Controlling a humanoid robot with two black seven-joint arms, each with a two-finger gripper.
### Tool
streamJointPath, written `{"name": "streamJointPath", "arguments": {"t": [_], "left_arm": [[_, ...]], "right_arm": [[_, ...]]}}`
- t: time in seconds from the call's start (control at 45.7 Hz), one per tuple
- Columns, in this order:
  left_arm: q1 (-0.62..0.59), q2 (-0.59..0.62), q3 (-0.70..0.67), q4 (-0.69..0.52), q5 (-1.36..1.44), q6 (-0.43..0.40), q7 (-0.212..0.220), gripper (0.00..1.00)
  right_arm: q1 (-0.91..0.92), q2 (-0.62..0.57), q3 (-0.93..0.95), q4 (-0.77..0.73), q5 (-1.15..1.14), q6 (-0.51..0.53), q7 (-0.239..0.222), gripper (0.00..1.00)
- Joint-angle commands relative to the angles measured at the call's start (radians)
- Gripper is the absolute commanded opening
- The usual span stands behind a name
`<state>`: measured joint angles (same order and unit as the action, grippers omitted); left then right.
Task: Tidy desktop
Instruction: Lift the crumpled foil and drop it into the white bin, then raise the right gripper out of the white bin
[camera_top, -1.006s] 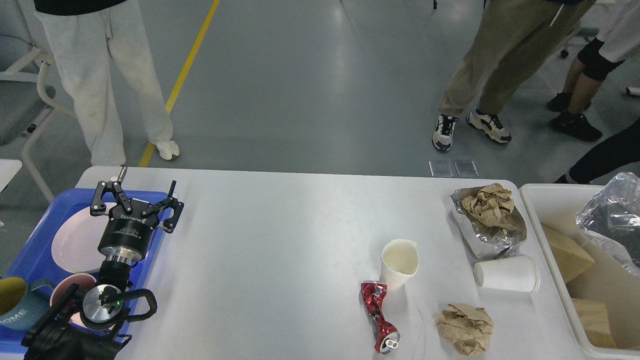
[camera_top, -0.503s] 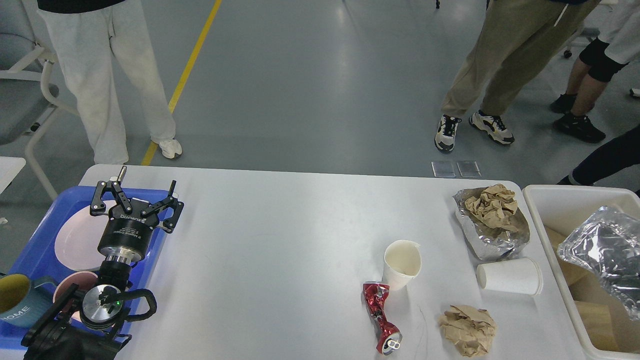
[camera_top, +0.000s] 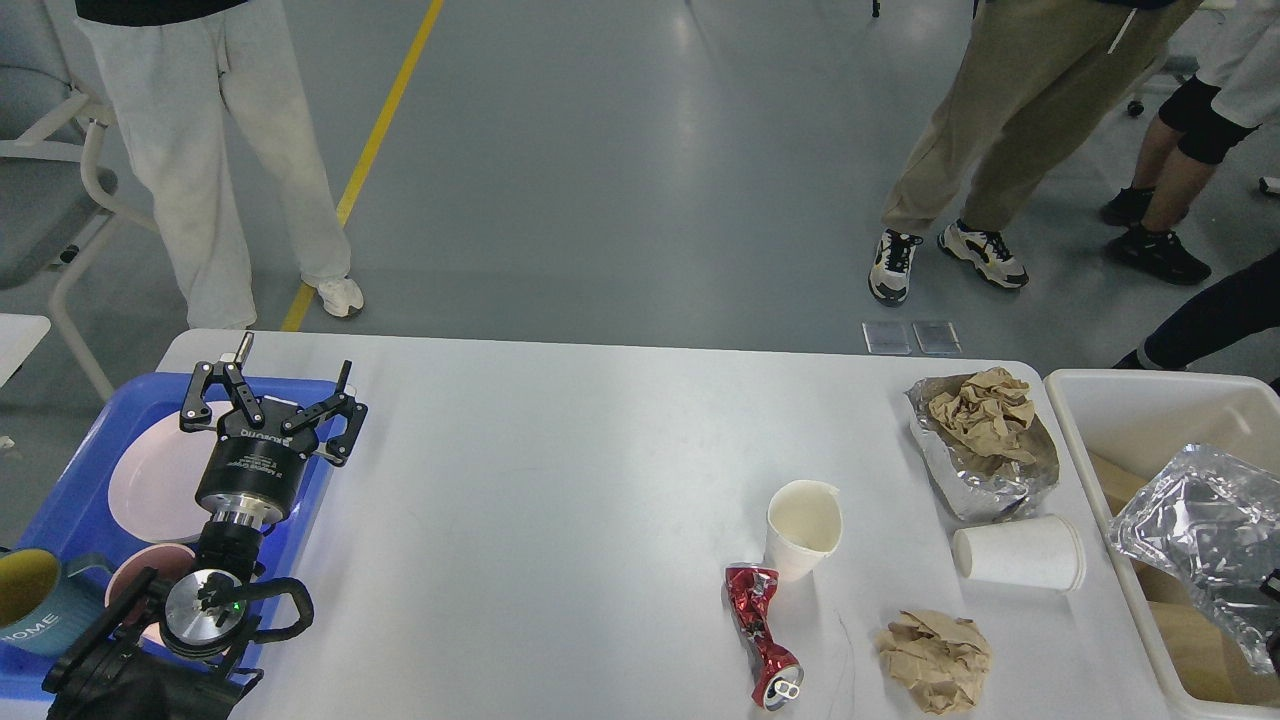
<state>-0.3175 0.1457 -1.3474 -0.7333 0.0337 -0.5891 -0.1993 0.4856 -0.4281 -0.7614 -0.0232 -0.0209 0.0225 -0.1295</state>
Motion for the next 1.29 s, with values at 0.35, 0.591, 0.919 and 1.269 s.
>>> {"name": "streamJointPath", "arguments": {"t": [0.35, 0.591, 0.919, 1.269], "left_arm": [[0.000, 0.000, -0.001, 0.000, 0.000, 0.000, 0.000, 0.96], [0.000, 0.000, 0.001, 0.000, 0.000, 0.000, 0.000, 0.96], [0.000, 0.000, 0.001, 0.000, 0.000, 0.000, 0.000, 0.96], [0.000, 0.000, 0.001, 0.000, 0.000, 0.000, 0.000, 0.96]], "right_arm": [[-0.073, 0.037, -0.006, 0.008, -0.001, -0.154, 0.007, 1.00], [-0.074, 0.031, -0.007, 0.017, -0.002, -0.153, 0.007, 1.00], [0.270, -0.196, -0.055, 0.462, -0.281, -0.026, -0.009, 1.00], [0.982, -0.235, -0.486, 0.905, -0.407, 0.494, -0.010, 1.00]]}}
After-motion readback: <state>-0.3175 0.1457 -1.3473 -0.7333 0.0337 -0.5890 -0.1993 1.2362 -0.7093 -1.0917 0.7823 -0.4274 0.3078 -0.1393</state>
